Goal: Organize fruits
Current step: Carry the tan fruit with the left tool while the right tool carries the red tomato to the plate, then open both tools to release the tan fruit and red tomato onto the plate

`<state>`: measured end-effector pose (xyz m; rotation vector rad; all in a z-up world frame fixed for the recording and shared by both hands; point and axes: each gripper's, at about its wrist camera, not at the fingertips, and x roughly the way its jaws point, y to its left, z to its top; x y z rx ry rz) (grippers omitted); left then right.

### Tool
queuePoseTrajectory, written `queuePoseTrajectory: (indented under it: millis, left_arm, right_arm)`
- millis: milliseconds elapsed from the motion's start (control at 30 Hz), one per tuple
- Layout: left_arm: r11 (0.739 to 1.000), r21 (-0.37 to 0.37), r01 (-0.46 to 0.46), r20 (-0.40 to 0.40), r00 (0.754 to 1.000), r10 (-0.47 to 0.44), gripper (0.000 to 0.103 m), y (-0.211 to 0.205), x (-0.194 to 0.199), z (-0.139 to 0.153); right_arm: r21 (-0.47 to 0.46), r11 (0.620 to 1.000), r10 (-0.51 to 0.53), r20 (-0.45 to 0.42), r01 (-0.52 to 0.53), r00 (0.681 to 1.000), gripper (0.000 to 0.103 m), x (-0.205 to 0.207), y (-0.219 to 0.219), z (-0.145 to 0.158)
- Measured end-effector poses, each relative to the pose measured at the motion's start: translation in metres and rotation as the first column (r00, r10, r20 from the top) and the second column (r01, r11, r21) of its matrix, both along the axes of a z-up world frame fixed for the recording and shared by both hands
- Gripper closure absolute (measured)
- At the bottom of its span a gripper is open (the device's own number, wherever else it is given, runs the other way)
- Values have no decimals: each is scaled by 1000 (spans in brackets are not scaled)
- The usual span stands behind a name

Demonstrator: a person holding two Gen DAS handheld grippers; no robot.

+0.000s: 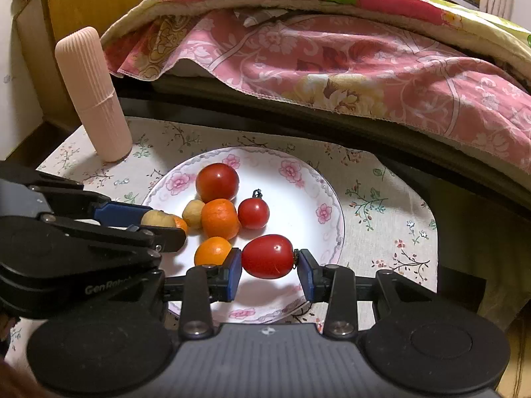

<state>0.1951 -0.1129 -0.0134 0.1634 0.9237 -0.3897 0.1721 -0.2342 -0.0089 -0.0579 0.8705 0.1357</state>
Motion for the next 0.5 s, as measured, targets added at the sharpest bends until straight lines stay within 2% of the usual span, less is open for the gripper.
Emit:
queuePoseTrajectory:
  millis: [500]
  left_arm:
    - [1000, -10, -17, -9, 1000, 17, 61, 3, 2, -1]
  right_arm:
    - [14, 1000, -11, 8, 10, 1000, 65, 0, -1, -1]
